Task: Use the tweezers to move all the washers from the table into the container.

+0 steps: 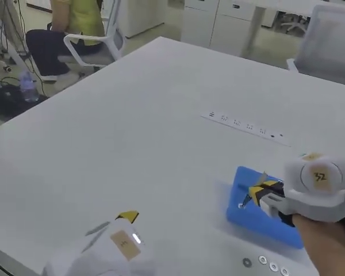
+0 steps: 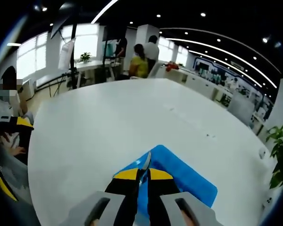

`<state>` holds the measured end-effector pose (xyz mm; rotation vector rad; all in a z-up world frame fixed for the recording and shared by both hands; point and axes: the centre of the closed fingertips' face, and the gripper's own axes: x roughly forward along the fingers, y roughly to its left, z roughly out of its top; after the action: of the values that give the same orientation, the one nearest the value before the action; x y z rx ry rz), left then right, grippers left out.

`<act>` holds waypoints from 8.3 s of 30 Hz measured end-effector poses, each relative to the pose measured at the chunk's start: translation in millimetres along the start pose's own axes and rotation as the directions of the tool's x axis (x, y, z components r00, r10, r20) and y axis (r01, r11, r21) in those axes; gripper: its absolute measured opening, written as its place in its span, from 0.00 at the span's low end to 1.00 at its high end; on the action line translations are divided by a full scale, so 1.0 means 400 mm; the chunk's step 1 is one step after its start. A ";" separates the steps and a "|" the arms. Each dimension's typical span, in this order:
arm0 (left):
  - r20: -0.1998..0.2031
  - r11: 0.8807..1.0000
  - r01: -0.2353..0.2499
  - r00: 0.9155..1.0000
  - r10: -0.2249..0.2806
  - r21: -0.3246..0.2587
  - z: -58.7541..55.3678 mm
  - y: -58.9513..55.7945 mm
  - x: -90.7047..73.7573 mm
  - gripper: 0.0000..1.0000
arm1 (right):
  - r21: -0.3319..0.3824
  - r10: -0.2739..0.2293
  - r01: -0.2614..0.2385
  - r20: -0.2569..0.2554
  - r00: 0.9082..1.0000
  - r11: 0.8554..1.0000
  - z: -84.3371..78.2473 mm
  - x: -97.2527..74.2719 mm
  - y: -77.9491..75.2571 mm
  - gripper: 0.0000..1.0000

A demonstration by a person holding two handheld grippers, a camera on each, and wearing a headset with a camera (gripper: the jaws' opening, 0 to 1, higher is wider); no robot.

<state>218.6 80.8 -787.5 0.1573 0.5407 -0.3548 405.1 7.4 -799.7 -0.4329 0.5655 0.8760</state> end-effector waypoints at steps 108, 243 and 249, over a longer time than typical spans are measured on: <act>-0.037 0.996 -0.012 0.999 0.016 0.089 -0.013 -0.006 0.002 0.96 | 0.116 0.013 -0.015 0.018 1.000 0.993 -0.146 -0.160 0.122 0.02; -0.067 0.995 -0.046 0.996 0.052 0.085 -0.028 0.016 0.002 0.91 | 0.240 -0.101 0.071 0.114 0.988 0.968 -0.002 -0.156 -0.036 0.02; -0.060 0.996 -0.062 0.996 0.066 0.060 -0.025 0.028 -0.002 0.91 | 0.235 -0.108 0.072 0.142 0.984 0.969 -0.002 -0.199 -0.014 0.02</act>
<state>217.5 93.9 -795.1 0.2422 0.5853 -0.3040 368.5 -43.3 -750.0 -0.1771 0.4938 0.7394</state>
